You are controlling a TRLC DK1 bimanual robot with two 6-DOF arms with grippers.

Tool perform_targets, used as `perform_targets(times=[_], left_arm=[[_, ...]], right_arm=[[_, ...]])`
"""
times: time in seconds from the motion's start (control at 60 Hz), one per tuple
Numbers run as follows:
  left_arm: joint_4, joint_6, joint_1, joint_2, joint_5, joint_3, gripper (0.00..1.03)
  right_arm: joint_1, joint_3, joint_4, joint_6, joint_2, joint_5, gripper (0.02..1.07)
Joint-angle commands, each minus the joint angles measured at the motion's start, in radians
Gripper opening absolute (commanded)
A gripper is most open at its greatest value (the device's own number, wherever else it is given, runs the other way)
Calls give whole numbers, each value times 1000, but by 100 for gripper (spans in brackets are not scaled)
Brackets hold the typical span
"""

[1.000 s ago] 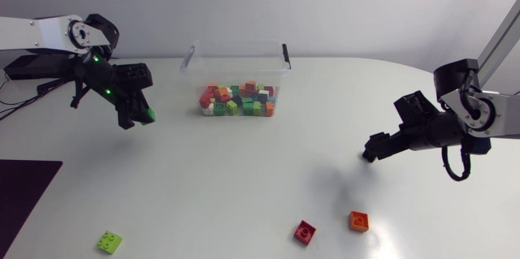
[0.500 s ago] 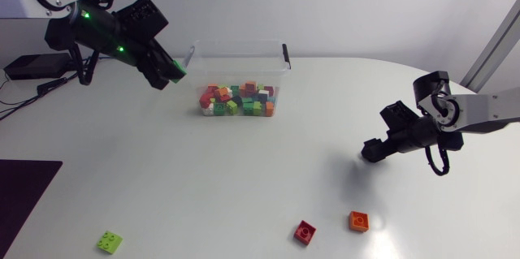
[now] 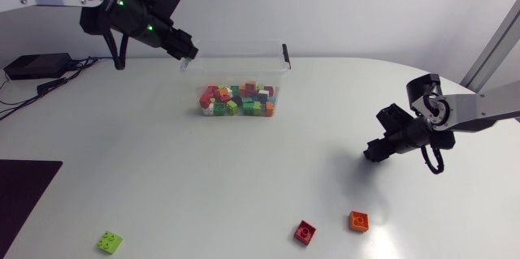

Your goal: Place the duplo bricks in the container

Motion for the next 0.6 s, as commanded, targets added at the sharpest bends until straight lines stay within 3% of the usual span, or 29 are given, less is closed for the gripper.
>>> perform_targets(times=[0.0, 0.283, 0.583], left_arm=[[23, -74, -16, 52, -35, 51, 14], [72, -234, -33, 190, -101, 169, 14], [127, -307, -23, 300, -158, 256, 21]], right_arm=[[7, 10, -2, -30, 20, 3, 30], [67, 30, -118, 40, -140, -6, 28], [255, 141, -270, 177, -319, -14, 28]])
